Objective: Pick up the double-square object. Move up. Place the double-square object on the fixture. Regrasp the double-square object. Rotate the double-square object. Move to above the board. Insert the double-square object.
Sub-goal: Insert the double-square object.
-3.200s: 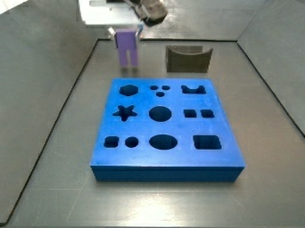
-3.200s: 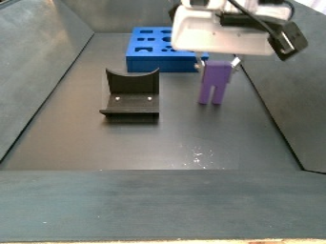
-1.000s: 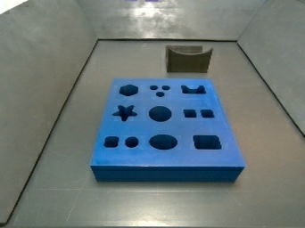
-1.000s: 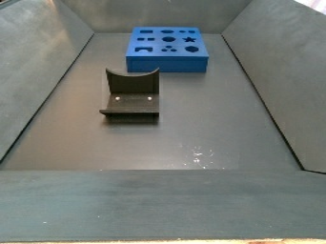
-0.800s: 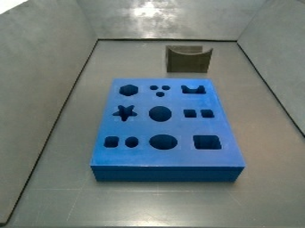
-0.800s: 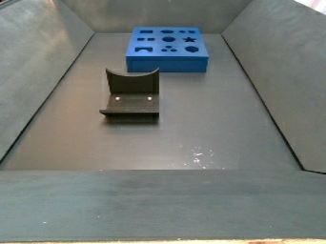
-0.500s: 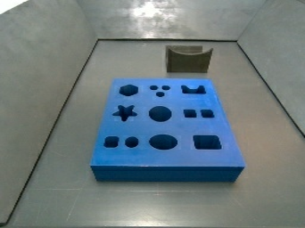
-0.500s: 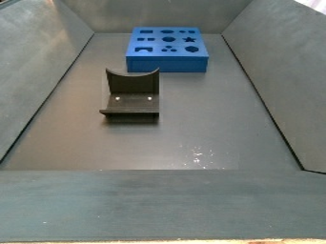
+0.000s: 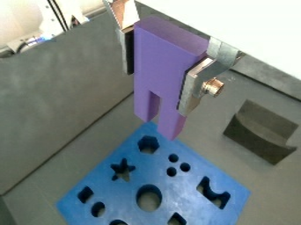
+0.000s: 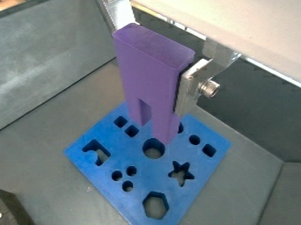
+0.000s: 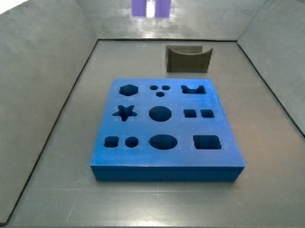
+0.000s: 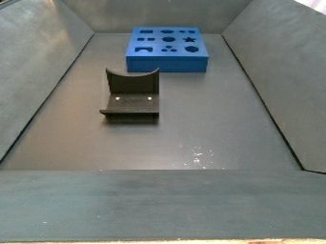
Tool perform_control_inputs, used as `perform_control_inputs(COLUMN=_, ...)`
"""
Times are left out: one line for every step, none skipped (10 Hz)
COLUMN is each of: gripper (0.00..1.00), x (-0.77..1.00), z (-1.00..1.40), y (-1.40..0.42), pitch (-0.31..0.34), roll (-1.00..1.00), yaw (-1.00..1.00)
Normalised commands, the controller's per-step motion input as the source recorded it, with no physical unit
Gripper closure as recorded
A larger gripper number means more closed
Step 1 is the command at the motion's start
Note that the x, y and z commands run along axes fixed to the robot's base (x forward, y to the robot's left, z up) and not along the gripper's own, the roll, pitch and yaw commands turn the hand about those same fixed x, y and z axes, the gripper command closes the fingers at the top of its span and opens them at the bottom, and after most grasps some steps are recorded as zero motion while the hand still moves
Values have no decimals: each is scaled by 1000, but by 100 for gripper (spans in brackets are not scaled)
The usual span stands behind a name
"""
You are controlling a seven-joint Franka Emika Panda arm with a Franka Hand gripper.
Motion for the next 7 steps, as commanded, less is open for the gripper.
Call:
perform_control_inputs(gripper=100, x=223, z=-423, y=-60, pitch=-120, roll=49, yaw=0)
perform_control_inputs(gripper=100, x=197, z=-411, y=-89, pitch=-137, roll=91, yaw=0)
perform_control_inputs(gripper=100, x=234, z=-380, y=-71, pitch=-91, roll=86, yaw=0)
perform_control_inputs(gripper=100, x=269, z=-417, y=-71, pitch=-66, roll=120, yaw=0)
perform_control_inputs(gripper=100, x=243, z=-471, y=-91, pitch=-83, roll=157, yaw=0)
perform_control_inputs(gripper=100, x=249, z=-483, y=-100, pitch=-114, roll=120, yaw=0)
perform_control_inputs(gripper=100, x=283, z=-491, y=-134, pitch=-71, roll=197, yaw=0)
